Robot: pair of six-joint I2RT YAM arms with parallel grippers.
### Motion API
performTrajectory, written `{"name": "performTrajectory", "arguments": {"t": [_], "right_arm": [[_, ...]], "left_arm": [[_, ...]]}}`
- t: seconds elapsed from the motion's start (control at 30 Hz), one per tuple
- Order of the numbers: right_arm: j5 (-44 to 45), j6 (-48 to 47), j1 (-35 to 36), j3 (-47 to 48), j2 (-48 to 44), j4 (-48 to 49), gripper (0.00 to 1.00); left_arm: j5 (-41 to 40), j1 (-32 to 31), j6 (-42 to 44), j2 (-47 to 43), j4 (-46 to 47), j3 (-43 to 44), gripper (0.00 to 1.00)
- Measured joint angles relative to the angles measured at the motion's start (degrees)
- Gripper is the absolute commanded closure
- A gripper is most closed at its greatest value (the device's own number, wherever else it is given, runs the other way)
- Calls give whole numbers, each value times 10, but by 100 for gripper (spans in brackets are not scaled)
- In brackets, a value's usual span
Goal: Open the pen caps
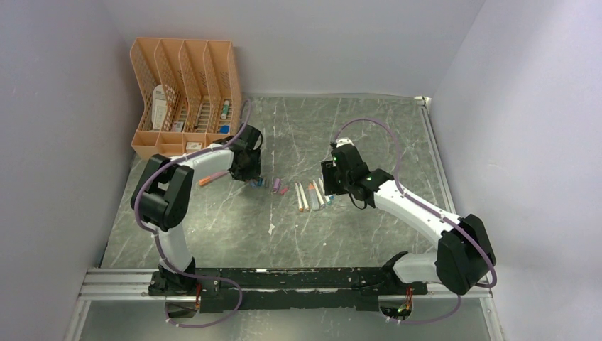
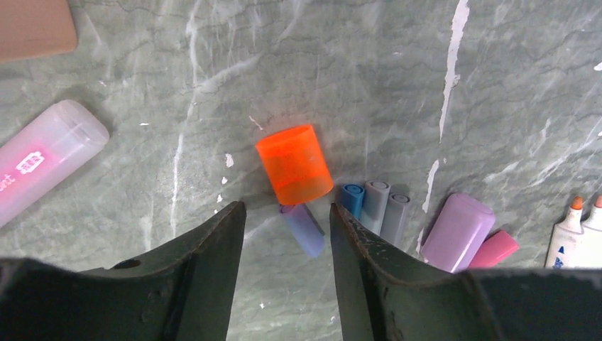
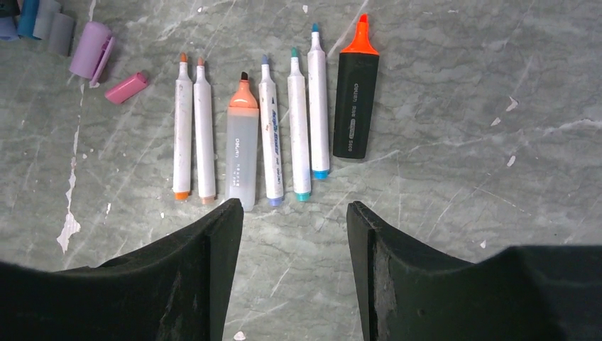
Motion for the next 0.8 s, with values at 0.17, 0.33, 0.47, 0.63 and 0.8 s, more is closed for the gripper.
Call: {"name": "performTrajectory", "arguments": {"t": [0.17,0.33,0.47,0.63,0.8], "right_arm": [[-2,0,0,0,-6,0,44],[-5,-1,0,-9,-11,4,44],[-9,-2,0,-9,-12,5,44],[-15,-5,0,-11,-19,7,44],[-17,-9,0,-16,-22,9,44]], "left_arm": [[-9,0,-2,-28,-27,6,4],[-41,0,-14,-85,-49,26,1],[-67,11,-43,-117,-53,32,1],[-79,57,-114,-137,-56,2,1],[-94,91,-229,-149,-91,-34,1]]}}
